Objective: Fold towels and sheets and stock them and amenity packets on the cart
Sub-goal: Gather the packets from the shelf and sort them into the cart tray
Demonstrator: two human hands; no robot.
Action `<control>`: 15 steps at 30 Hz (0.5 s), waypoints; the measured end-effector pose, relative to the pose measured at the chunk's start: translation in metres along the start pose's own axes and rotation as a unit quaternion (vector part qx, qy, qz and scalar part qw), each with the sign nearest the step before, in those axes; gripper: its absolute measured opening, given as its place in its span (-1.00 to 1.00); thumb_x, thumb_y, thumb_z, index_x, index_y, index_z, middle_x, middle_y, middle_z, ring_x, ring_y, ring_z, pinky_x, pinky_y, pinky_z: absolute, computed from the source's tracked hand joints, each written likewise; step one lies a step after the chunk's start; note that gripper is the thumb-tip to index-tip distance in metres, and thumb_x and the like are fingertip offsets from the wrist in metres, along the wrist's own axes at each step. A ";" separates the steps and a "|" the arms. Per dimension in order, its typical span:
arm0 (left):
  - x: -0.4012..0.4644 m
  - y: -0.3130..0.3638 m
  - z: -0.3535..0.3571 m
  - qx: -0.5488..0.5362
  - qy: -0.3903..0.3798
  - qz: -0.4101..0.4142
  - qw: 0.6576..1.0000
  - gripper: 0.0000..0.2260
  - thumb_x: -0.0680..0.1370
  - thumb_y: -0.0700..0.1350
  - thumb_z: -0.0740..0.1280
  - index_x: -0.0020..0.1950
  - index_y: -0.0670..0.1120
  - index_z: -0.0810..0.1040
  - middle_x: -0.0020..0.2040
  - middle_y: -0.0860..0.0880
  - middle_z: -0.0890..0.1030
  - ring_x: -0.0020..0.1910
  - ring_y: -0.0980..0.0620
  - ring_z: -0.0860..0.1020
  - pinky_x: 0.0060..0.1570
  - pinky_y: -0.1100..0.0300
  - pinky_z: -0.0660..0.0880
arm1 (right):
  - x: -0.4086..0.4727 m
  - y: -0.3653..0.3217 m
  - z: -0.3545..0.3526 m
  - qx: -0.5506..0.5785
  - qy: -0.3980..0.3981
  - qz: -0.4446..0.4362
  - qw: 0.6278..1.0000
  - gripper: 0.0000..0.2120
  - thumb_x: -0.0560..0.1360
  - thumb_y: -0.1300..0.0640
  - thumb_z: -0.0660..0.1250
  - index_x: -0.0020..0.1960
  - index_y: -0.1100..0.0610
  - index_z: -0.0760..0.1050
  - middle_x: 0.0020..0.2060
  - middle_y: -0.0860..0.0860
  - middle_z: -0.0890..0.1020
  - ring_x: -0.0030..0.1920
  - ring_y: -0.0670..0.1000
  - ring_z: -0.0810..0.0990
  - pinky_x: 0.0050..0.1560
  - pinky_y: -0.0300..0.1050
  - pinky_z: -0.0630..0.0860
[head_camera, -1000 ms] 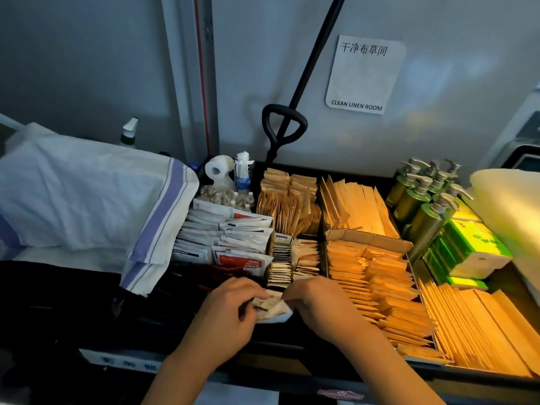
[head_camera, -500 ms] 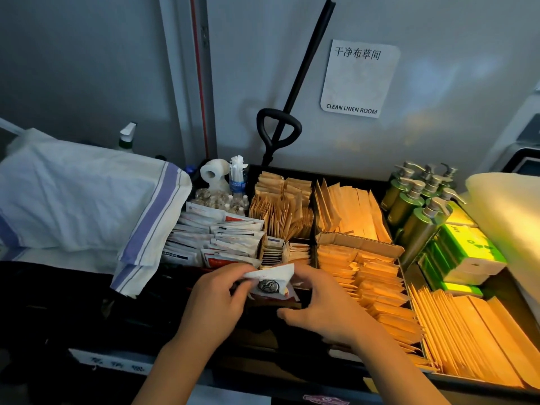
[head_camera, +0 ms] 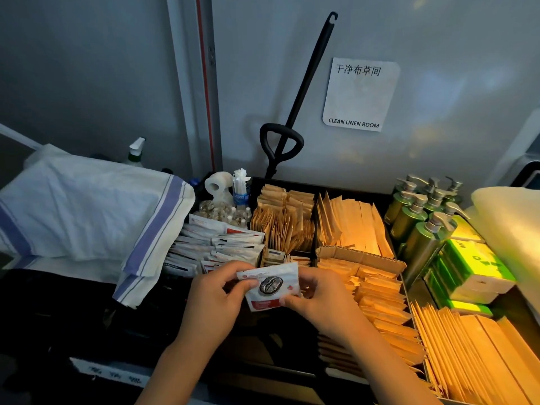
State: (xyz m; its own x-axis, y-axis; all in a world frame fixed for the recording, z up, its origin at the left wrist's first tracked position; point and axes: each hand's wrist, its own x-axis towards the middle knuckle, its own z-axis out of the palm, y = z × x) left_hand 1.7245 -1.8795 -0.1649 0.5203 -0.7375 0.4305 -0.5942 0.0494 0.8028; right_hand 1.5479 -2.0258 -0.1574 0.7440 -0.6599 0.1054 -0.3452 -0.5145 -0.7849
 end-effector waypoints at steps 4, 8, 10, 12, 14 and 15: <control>0.004 0.005 -0.007 -0.005 0.005 0.005 1.000 -0.71 0.52 -0.17 0.52 0.06 0.23 0.65 -0.06 0.28 0.70 0.01 0.28 0.66 -0.09 0.42 0.55 | 0.002 0.001 0.005 0.003 -0.012 -0.013 1.000 -0.73 0.47 0.06 0.56 0.13 -0.19 0.70 0.00 -0.40 0.68 0.09 -0.31 0.63 0.20 -0.17 0.57; 0.012 0.009 -0.015 0.002 0.015 0.004 1.000 -0.68 0.53 -0.15 0.52 0.05 0.30 0.65 -0.05 0.32 0.68 0.00 0.32 0.65 -0.10 0.41 0.56 | 0.009 -0.007 0.010 0.008 0.013 -0.006 1.000 -0.76 0.46 0.05 0.57 0.10 -0.17 0.71 -0.04 -0.37 0.70 0.03 -0.27 0.65 0.14 -0.12 0.61; 0.017 0.013 -0.020 0.015 0.022 0.020 0.999 -0.60 0.53 -0.16 0.51 0.01 0.41 0.61 -0.04 0.37 0.66 -0.02 0.35 0.63 -0.17 0.49 0.52 | 0.014 -0.011 0.010 0.023 0.007 -0.018 1.000 -0.72 0.46 0.07 0.57 0.14 -0.16 0.69 -0.01 -0.35 0.70 0.05 -0.26 0.66 0.12 -0.15 0.61; 0.024 0.014 -0.024 0.019 0.019 0.030 0.999 -0.60 0.53 -0.18 0.51 0.03 0.38 0.62 -0.04 0.36 0.67 -0.03 0.35 0.63 -0.21 0.49 0.52 | 0.018 -0.015 0.008 0.045 -0.004 -0.022 0.999 -0.72 0.47 0.07 0.56 0.16 -0.15 0.69 0.00 -0.34 0.71 0.05 -0.25 0.66 0.09 -0.20 0.59; 0.030 0.014 -0.027 0.036 0.004 0.036 0.999 -0.68 0.55 -0.17 0.50 0.12 0.27 0.64 0.00 0.30 0.68 0.01 0.33 0.63 -0.16 0.44 0.56 | 0.021 -0.017 0.007 0.034 0.017 -0.034 0.999 -0.75 0.48 0.04 0.55 0.14 -0.16 0.69 -0.02 -0.32 0.71 0.02 -0.21 0.65 -0.02 -0.28 0.52; 0.034 0.014 -0.029 0.053 0.002 0.044 0.998 -0.70 0.55 -0.15 0.49 0.15 0.23 0.64 0.02 0.27 0.68 0.04 0.33 0.62 -0.11 0.44 0.56 | 0.023 -0.020 0.006 0.021 0.033 -0.042 0.998 -0.76 0.49 0.03 0.54 0.14 -0.16 0.69 -0.03 -0.31 0.71 -0.01 -0.19 0.64 -0.08 -0.32 0.48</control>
State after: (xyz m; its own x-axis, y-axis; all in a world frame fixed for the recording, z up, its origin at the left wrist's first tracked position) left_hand 1.7515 -1.8844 -0.1274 0.4659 -0.7311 0.4985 -0.6993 0.0410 0.7137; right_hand 1.5748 -2.0278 -0.1430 0.7289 -0.6513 0.2111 -0.2582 -0.5471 -0.7962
